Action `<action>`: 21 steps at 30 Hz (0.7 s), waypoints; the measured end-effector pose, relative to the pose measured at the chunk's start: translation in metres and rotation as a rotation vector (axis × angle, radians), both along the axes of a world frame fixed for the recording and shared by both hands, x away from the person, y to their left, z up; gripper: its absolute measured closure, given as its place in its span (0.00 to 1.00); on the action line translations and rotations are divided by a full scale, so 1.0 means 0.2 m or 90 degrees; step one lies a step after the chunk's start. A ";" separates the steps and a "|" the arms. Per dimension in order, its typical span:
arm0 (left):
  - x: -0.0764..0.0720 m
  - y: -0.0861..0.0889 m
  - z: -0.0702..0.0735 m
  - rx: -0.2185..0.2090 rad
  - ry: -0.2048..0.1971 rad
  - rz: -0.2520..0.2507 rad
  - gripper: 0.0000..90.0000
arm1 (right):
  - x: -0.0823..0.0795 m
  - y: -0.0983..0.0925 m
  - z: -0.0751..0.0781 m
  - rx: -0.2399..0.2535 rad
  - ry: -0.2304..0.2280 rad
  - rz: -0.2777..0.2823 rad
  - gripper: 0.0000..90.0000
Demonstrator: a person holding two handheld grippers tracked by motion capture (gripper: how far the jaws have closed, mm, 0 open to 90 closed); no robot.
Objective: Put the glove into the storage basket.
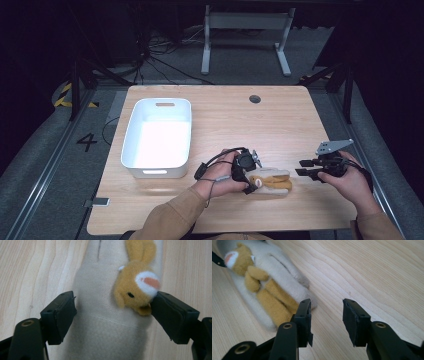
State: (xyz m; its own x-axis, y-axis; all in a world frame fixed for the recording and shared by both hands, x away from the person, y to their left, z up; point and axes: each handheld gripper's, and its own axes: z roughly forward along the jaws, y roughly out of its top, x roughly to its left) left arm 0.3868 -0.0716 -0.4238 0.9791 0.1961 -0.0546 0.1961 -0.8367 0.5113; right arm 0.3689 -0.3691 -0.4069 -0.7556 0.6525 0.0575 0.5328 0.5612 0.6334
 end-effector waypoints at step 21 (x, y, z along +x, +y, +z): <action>0.02 -0.07 -0.10 0.022 0.003 -0.034 0.18 | 0.00 0.01 -0.01 0.008 0.000 0.013 0.62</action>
